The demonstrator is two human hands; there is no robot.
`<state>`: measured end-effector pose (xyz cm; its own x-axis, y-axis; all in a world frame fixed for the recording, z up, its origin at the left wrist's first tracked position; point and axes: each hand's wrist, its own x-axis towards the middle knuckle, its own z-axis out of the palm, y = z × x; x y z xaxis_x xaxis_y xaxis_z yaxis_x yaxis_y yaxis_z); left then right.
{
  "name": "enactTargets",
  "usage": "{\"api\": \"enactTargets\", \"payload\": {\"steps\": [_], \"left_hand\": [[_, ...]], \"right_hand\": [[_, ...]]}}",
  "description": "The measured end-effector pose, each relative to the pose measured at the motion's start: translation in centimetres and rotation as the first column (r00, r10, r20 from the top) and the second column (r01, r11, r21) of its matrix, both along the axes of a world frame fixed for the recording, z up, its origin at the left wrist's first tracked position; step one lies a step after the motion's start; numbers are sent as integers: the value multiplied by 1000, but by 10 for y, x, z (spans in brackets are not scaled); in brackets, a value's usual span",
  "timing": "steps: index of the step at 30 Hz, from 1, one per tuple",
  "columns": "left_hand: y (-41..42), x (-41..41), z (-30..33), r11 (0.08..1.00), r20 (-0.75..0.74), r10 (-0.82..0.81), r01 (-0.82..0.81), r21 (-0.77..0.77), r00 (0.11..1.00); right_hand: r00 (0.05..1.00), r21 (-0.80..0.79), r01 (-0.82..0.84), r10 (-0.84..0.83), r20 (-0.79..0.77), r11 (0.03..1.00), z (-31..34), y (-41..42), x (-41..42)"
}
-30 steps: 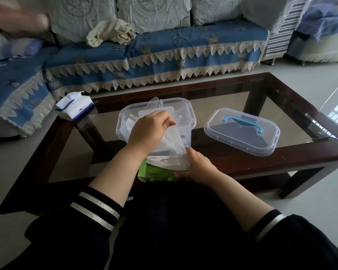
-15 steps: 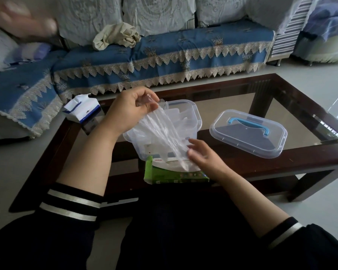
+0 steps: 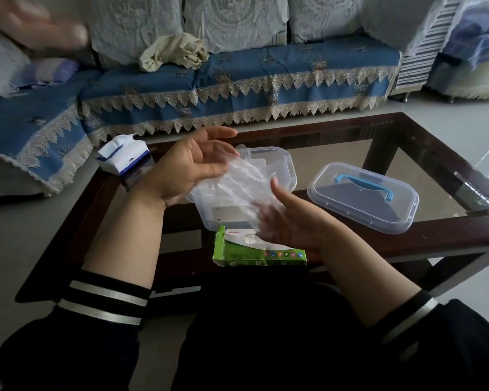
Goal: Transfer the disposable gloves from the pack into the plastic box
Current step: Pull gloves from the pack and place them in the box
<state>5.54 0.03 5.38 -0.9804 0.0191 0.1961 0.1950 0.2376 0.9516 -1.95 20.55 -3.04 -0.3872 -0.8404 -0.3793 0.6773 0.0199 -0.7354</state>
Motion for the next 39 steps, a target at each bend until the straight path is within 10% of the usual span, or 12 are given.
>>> {"api": "enactTargets", "payload": {"steps": [12, 20, 28, 34, 39], "left_hand": [[6, -8, -21, 960, 239, 276, -278, -24, 931], [8, -30, -36, 865, -59, 501, -502, -6, 864], [-7, -44, -41, 728, -275, 538, -604, -325, 797], [-24, -62, -53, 640, -296, 578, -648, -414, 760], [-35, -78, -71, 447, -155, 568, -461, -767, 808]], "right_hand": [[813, -179, 398, -436, -386, 900, 25, -8, 0], [710, -28, 467, -393, -584, 884, 29, -7, -17], [642, 28, 600, -461, -612, 799, 29, -16, -39], [404, 54, 698, -329, -854, 714, 30, -32, -80], [169, 216, 759, 134, -976, 614, 29, -46, -96]]}}
